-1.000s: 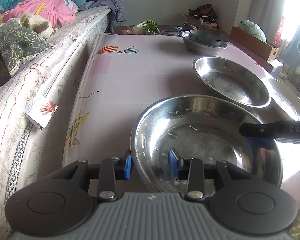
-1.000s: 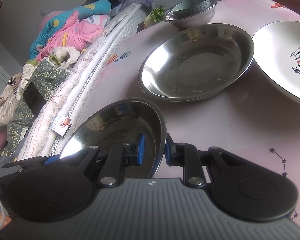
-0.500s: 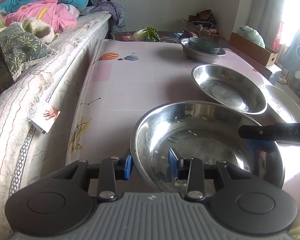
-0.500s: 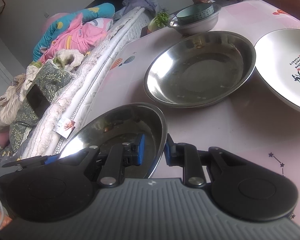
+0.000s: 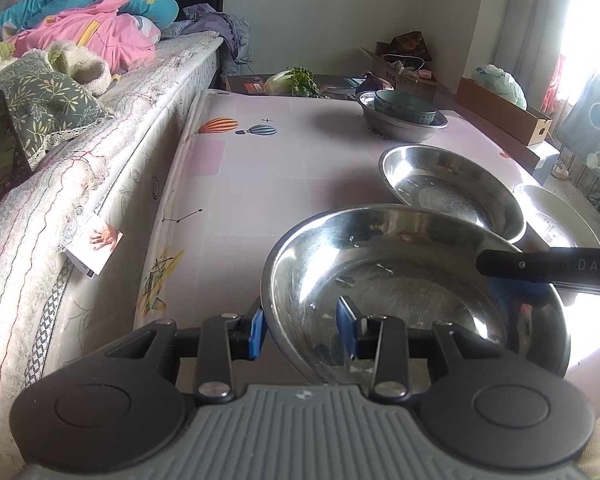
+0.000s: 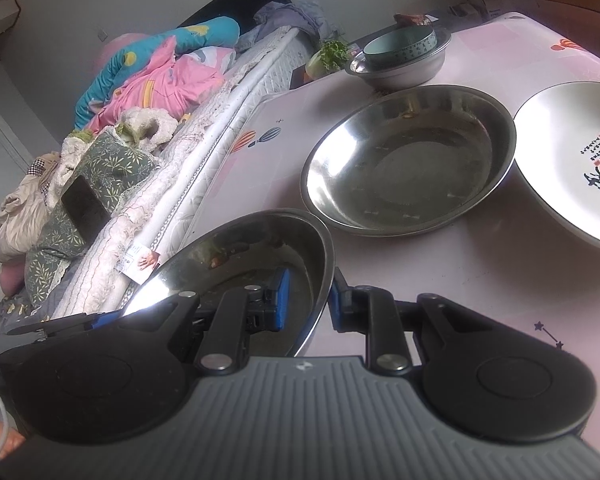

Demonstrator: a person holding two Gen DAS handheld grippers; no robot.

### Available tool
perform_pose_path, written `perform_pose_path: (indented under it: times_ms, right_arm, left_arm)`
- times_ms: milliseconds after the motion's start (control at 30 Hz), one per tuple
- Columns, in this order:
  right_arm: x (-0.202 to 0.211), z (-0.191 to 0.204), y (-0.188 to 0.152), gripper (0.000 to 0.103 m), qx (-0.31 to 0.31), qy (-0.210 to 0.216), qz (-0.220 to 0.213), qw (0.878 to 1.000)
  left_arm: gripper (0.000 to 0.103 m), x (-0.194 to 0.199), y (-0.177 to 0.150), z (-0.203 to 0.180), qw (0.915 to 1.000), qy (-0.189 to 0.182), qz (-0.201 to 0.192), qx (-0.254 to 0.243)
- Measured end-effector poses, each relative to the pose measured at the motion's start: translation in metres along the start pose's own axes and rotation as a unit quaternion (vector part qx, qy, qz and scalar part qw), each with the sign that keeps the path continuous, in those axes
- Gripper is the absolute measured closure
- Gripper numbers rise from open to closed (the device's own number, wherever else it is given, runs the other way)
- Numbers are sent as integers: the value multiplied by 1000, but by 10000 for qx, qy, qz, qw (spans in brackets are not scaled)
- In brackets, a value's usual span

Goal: Organize plates and bowls

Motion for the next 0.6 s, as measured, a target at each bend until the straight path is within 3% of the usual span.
perform_pose_path:
  times_ms: [600]
  right_arm:
    - [25, -11, 11, 83, -116, -16, -372, 9992]
  left_arm:
    - [65, 6, 17, -18, 9994, -193, -215, -179]
Point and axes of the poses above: each gripper's, at about its wrist camera, not at the fingertips, and x roughly against the way its jaws point, z to its left, y to its top, the point moved 1 cm from there along -x, roughly the way its jaws point, and after that the axes turned 8 degrees about -y, right-handed, at the moved point
